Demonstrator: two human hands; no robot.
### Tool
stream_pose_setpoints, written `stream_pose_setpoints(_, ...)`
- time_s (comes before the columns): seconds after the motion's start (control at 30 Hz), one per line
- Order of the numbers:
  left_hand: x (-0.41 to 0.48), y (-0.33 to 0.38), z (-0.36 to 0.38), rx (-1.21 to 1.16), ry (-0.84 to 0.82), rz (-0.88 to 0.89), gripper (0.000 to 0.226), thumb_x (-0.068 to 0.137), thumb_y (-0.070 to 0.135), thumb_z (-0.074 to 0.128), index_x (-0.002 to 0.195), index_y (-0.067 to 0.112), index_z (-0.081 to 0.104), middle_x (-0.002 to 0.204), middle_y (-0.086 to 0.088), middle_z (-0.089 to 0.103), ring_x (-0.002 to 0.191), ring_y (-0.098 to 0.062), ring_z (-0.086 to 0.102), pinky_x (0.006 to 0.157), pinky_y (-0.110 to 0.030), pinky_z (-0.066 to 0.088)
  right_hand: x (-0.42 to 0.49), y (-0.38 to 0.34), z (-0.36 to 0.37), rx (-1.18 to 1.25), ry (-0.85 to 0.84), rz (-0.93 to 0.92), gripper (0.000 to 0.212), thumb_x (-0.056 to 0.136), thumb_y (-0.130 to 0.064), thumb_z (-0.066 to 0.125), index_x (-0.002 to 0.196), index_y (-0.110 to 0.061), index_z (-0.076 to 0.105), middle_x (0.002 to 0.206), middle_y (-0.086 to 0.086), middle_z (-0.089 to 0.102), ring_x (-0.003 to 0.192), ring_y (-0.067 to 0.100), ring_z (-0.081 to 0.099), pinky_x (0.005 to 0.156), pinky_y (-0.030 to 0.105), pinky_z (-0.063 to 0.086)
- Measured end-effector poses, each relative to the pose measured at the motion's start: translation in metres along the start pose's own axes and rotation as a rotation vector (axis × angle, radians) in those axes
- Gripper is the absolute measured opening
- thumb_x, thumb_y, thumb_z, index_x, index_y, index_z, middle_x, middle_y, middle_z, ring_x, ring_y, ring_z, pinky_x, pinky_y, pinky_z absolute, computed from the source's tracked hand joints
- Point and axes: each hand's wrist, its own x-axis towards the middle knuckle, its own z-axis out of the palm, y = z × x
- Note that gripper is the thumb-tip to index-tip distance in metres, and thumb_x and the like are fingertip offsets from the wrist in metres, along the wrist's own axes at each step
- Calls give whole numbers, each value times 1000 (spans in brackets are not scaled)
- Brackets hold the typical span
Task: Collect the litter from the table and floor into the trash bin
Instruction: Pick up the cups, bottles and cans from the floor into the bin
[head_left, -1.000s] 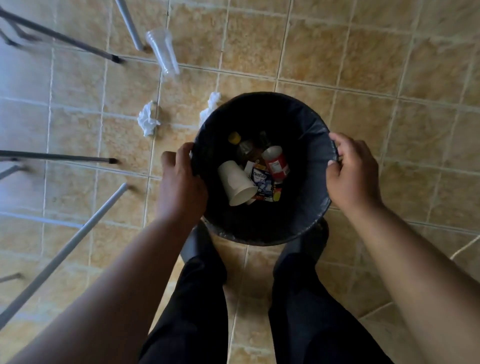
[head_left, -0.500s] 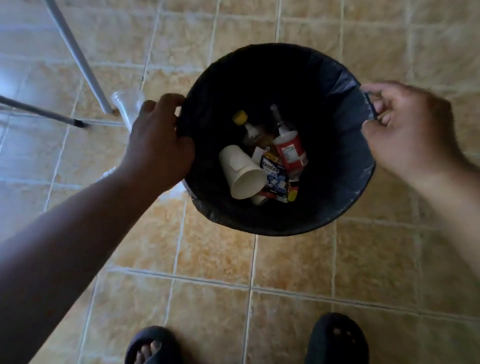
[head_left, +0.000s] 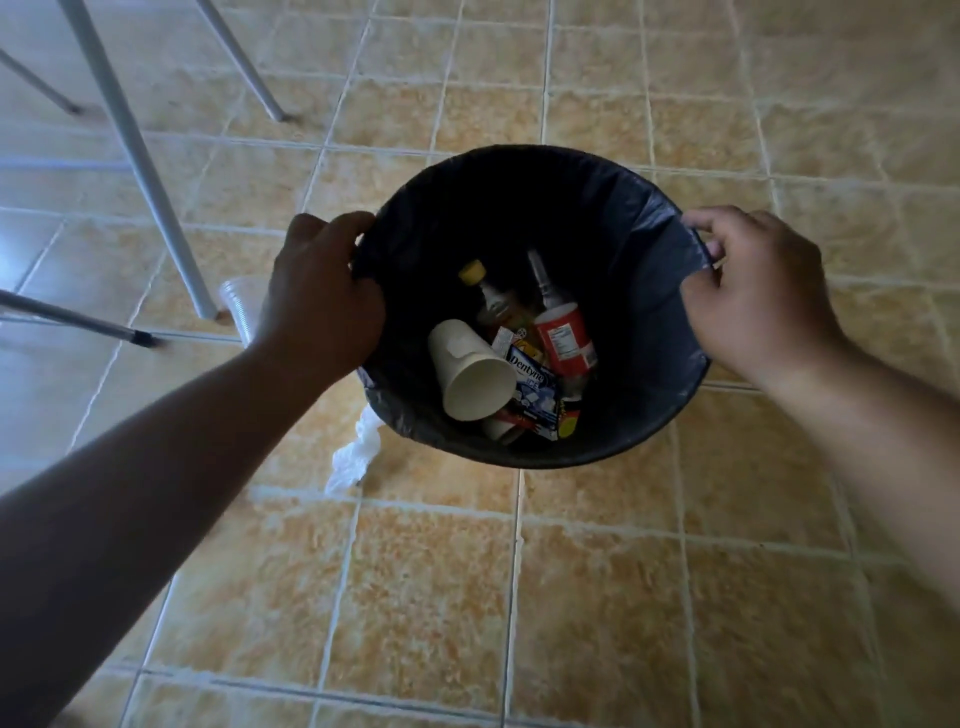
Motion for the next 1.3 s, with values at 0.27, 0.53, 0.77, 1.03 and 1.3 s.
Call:
stream_pose_setpoints(0.27,-7,0,0,74,31,157,51,84,18,54,135,15,53,139,-6,45,122,-32,47,88,-47,50,-3,-8,6,-88,-55,-36,54,88,-8,56,141,-2,47,143,16,42,124,38,49,98,45,45)
stream_pose_setpoints(0.53,-13,0,-8,44,-140,191,71,93,54,42,151,14,33,159,-1,28,143,-21,31,112,-36,32,-3,-12,4,-60,-281,-63,74,96,-26,60,156,-7,22,166,3,8,151,22,17,118,35,22)
stream_pose_setpoints(0.77,-23,-7,-1,15,-302,206,88,93,61,40,156,16,-2,163,7,-16,149,-11,-1,114,-28,15,-11,-17,6,-46,-284,-35,77,97,-38,58,158,-13,18,167,-1,-1,152,20,3,117,38,20)
stream_pose_setpoints(1.03,-20,-9,-4,14,-305,194,82,96,51,44,156,17,0,163,9,-13,149,-10,1,118,-33,17,-24,-22,13,-99,-212,-33,74,95,-38,59,155,-10,27,166,8,5,152,25,6,117,44,23)
stream_pose_setpoints(1.3,-21,-11,-1,4,-281,200,82,96,51,45,156,16,1,163,8,-11,149,-10,2,115,-31,19,-24,-20,13,-95,-211,-42,75,94,-37,61,155,-10,27,166,9,6,152,26,7,117,45,23)
